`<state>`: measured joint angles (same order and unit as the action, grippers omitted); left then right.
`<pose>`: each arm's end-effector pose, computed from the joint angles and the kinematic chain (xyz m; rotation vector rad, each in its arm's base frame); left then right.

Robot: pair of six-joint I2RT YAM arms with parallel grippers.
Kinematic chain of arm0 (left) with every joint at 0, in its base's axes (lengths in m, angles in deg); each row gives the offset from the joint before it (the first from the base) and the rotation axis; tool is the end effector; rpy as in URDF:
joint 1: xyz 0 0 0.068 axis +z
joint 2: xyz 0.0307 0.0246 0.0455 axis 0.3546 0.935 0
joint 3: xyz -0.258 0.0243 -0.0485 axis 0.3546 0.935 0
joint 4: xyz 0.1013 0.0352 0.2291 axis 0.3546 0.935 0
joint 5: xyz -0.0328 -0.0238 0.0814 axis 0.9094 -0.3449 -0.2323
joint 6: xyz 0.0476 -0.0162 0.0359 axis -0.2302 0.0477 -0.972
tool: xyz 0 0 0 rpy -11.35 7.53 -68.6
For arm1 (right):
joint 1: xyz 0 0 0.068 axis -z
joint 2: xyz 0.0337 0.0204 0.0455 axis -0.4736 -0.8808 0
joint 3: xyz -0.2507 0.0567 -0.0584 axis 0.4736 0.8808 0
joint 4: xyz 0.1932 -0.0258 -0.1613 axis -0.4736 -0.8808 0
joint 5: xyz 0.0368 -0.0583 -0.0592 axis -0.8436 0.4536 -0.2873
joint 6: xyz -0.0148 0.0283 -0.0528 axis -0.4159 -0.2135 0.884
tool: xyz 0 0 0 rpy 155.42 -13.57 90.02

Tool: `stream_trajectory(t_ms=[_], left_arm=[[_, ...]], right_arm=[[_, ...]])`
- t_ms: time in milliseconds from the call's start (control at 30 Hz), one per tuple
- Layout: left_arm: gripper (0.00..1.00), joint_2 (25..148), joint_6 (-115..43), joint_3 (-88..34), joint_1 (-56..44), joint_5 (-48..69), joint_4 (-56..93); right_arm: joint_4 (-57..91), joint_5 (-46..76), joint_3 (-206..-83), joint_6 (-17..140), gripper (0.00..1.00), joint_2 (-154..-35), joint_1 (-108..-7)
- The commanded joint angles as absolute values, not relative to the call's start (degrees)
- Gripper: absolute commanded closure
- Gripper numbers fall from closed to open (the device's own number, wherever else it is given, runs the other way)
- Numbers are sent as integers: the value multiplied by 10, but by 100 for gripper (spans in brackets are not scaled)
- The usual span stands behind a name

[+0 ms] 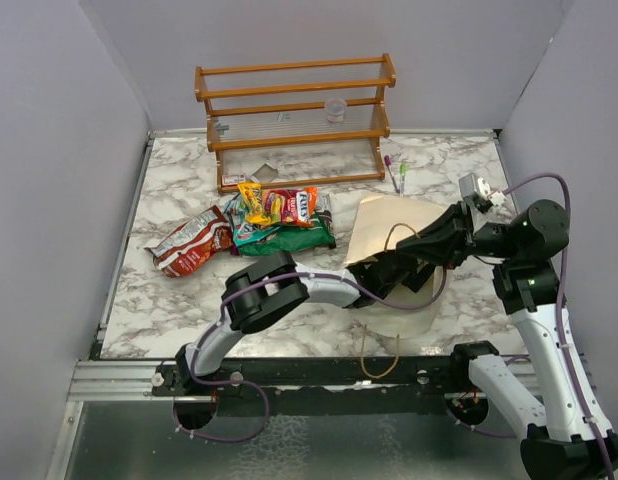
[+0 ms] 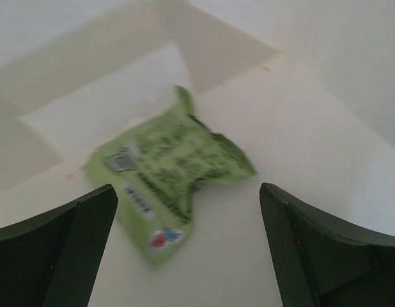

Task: Take the snacks out of the paper bag
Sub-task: Take out the snack from the paper bag.

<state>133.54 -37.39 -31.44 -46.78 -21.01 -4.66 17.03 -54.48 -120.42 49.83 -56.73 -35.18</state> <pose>0.1976 -0.4301 0.1579 0.6881 1.8133 -0.5216 0.1379 0.0624 0.3914 -1.0114 1.3629 1.2891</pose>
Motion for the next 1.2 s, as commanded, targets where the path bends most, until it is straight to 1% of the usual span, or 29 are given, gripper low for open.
stream_trajectory(t_ms=[0,67,167,233,300,500,667,833,967,1067,1167], left_arm=[[2,1392,-373,-366,-463,-221,-36],[1,1410,-373,-374,-461,-245,-33],[2,1438,-383,-396,-450,-251,-23],[7,1448,-378,-408,-438,-250,-2],[9,1449,-378,-405,-432,-259,2],[7,1408,-416,-393,-442,-279,27],[7,1361,-432,-365,-452,-329,41],[10,1358,-462,-371,-462,-397,70],[10,1352,-489,-364,-473,-428,72],[9,1342,-500,-355,-478,-432,67],[6,1337,-493,-335,-470,-412,49]], right_arm=[[152,-560,-1229,497,98,-566,-357],[151,-561,-1231,498,98,-566,-358],[152,-559,-1234,496,98,-565,-360],[147,-557,-1239,498,98,-565,-361],[141,-556,-1244,500,98,-564,-363],[139,-547,-1237,505,98,-562,-364],[137,-540,-1234,508,98,-565,-364],[137,-527,-1232,508,98,-566,-364],[134,-519,-1234,510,98,-569,-364],[134,-515,-1231,510,98,-571,-364],[135,-516,-1234,508,98,-572,-364]])
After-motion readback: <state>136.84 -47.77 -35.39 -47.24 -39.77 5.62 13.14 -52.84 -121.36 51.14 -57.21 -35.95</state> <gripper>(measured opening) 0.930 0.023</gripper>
